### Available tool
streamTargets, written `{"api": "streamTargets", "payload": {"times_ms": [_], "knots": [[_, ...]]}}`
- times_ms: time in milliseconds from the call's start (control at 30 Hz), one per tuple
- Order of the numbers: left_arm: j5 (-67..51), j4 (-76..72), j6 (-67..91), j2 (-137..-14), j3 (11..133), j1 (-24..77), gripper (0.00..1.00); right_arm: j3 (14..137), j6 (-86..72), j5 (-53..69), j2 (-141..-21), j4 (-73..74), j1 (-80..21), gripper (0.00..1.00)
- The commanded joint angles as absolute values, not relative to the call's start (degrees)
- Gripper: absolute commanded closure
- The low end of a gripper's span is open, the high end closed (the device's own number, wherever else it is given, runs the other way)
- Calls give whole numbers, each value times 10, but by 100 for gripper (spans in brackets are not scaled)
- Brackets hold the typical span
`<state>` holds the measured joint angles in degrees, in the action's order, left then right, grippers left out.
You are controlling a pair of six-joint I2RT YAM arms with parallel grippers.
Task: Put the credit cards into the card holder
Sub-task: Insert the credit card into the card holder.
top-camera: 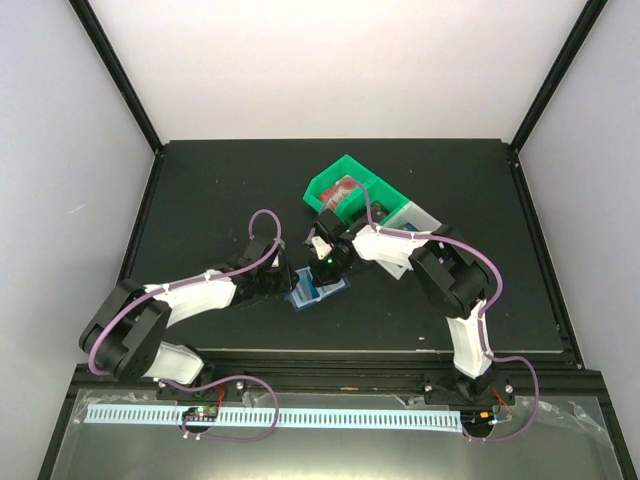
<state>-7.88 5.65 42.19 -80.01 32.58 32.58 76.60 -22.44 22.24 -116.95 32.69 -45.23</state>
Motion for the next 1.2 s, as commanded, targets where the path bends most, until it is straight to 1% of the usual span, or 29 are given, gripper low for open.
{"api": "streamTargets", "payload": {"times_ms": [0,133,233,367,733,933,1167], "knots": [[-66,60,419,-804,341,324,67,733,-217,137,-1240,324,-450,99],[-59,65,421,-806,339,324,62,733,-216,137,-1240,324,-450,99],[-58,64,422,-802,338,324,61,733,-216,137,-1241,325,-450,99],[-70,52,421,-803,337,324,66,732,-217,138,-1241,324,-450,99],[-76,44,419,-821,341,325,66,732,-217,136,-1241,324,-450,99],[-80,38,420,-816,339,325,72,732,-218,136,-1241,324,-451,99],[-84,35,421,-816,340,324,72,731,-218,136,-1241,324,-450,99]]}}
